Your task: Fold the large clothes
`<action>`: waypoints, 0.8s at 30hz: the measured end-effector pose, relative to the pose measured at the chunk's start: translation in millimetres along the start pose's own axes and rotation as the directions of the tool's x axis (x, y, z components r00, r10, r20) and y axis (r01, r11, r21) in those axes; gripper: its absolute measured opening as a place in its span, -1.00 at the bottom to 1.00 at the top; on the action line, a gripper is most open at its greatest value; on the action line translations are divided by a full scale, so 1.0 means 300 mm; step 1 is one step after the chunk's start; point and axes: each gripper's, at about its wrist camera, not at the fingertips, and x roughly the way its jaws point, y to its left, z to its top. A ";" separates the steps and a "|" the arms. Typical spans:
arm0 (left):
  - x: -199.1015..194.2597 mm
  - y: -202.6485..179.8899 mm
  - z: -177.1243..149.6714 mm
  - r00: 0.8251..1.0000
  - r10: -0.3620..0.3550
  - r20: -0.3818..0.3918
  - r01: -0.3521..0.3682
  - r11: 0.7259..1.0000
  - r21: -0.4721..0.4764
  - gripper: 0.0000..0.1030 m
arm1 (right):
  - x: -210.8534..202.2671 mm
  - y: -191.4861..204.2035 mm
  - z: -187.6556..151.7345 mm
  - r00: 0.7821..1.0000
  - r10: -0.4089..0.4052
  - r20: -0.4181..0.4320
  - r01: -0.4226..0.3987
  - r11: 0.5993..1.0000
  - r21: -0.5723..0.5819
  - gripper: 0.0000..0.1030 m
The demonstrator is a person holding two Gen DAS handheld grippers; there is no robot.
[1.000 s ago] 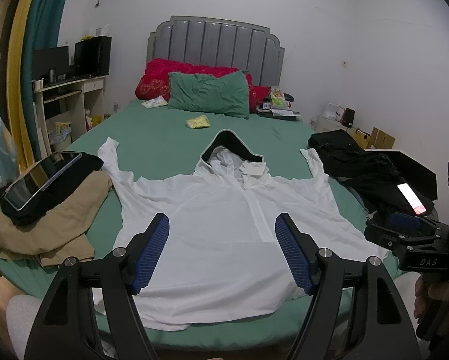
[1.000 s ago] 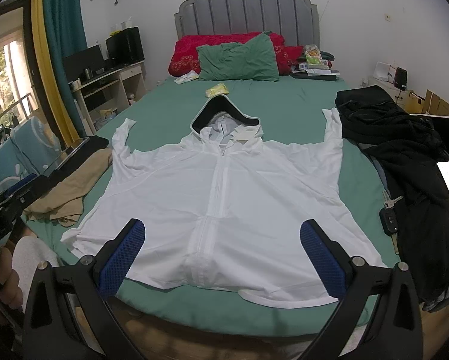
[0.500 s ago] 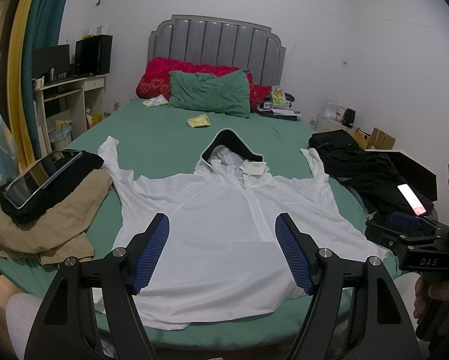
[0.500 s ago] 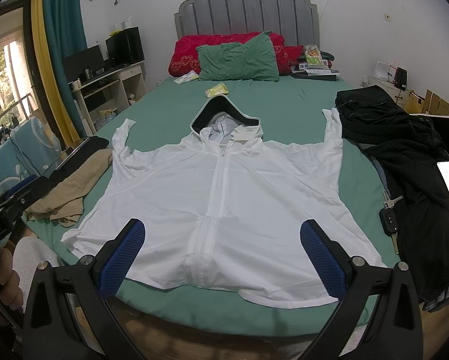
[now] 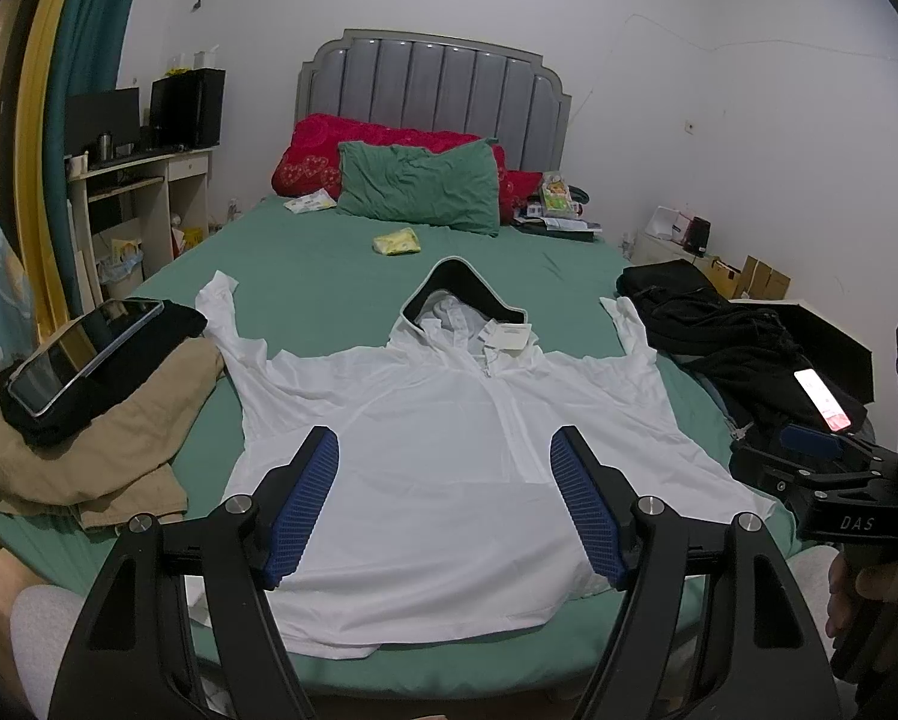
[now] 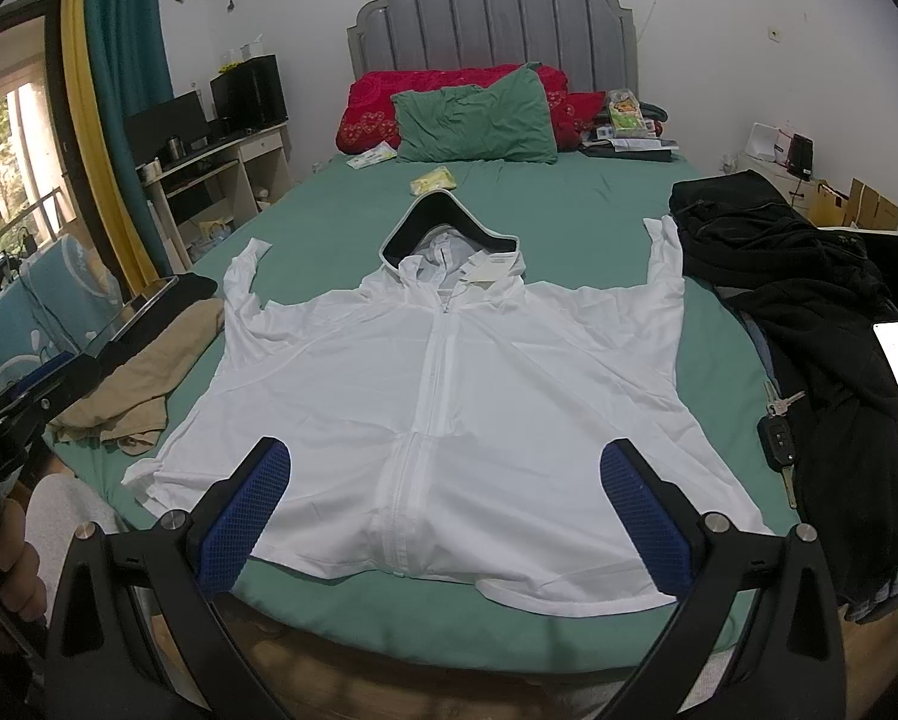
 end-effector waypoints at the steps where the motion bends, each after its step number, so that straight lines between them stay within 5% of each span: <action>1: 0.000 0.000 0.000 1.000 0.000 0.000 0.000 1.000 0.000 0.48 | 0.000 0.000 0.000 1.000 0.000 0.000 0.000 1.000 0.001 0.98; 14: -0.001 0.001 0.000 1.000 -0.004 -0.001 0.004 1.000 -0.003 0.48 | 0.003 -0.001 -0.001 1.000 0.000 -0.001 0.000 1.000 0.002 0.98; 24: 0.013 0.002 -0.004 0.996 -0.086 -0.001 0.086 0.995 -0.042 0.48 | 0.011 -0.008 -0.005 1.000 0.008 -0.009 -0.007 1.000 0.007 0.98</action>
